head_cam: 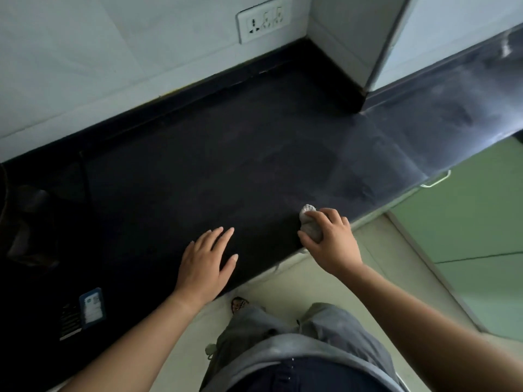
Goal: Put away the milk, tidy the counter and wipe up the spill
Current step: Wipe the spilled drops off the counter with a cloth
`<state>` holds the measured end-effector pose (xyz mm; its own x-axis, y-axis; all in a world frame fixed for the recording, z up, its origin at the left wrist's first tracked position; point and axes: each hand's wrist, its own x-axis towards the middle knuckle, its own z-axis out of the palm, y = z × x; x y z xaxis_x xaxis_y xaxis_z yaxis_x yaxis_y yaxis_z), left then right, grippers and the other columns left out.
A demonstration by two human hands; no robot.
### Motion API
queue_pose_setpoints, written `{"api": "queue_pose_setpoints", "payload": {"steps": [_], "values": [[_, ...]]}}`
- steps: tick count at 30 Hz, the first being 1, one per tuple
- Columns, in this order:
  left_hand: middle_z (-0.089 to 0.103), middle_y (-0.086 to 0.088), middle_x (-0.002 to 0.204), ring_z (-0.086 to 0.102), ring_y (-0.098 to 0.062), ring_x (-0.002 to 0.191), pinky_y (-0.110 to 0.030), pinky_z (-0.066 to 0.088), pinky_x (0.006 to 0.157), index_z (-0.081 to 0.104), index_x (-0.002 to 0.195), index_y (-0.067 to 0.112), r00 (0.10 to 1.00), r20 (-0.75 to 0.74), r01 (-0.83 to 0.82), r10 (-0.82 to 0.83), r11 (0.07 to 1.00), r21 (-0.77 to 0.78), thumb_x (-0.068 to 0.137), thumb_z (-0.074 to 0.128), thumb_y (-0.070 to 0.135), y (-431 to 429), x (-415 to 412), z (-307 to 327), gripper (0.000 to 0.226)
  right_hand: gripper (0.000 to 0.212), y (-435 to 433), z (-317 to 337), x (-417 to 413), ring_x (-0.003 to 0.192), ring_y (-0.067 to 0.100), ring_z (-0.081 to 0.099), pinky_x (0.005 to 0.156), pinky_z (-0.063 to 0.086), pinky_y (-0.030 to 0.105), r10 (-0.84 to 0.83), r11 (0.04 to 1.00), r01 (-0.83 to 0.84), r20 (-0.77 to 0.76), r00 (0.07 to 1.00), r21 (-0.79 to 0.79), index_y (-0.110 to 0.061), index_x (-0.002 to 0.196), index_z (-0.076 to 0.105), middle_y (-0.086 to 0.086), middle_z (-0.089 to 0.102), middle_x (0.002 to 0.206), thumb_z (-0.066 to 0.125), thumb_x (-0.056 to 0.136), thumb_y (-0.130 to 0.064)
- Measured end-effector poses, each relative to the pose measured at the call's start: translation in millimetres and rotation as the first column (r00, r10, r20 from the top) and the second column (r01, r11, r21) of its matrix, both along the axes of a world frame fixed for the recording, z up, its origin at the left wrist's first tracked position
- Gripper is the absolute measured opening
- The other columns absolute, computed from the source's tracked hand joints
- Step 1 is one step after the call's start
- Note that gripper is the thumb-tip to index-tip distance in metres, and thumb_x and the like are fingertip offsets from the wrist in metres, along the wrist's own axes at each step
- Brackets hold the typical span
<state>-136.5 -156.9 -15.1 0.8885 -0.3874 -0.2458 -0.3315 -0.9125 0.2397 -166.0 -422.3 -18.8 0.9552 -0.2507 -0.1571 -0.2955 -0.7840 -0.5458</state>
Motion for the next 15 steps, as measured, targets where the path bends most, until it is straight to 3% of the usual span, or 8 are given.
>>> {"api": "queue_pose_setpoints", "payload": {"steps": [4,9,15], "values": [[0.046,-0.002,0.140,0.043,-0.020,0.128,-0.037,0.038,0.101,0.037,0.139,0.021,1.000,-0.023,0.011,-0.014,0.991,-0.137,0.083,0.024,0.057,-73,-21,12,0.068,0.040,-60,16,-45,0.108,0.020,0.044,0.085,0.036,0.028,-0.117,0.983,0.111,0.030,0.993,0.145,-0.032,0.119,0.051,-0.005,0.050,0.121,0.057,0.081,-0.042],[0.052,-0.001,0.133,0.049,-0.020,0.122,-0.034,0.041,0.099,0.046,0.132,0.019,0.992,-0.101,0.047,-0.079,0.956,-0.289,0.080,0.028,0.056,-179,-59,22,0.067,0.033,-140,24,-129,0.105,0.020,0.049,0.090,0.041,0.032,-0.285,0.928,0.270,0.026,0.958,0.256,-0.030,0.112,0.055,-0.005,0.053,0.113,0.057,0.079,-0.034],[0.057,0.009,0.118,0.052,-0.014,0.112,-0.031,0.042,0.089,0.049,0.127,0.024,0.952,-0.156,0.201,-0.262,0.923,-0.328,0.090,0.045,0.042,-279,-92,26,0.041,0.035,-208,29,-234,0.104,0.016,0.051,0.093,0.041,0.030,-0.503,0.834,0.470,0.048,0.863,0.288,-0.029,0.110,0.057,-0.009,0.053,0.111,0.055,0.076,-0.037]]}}
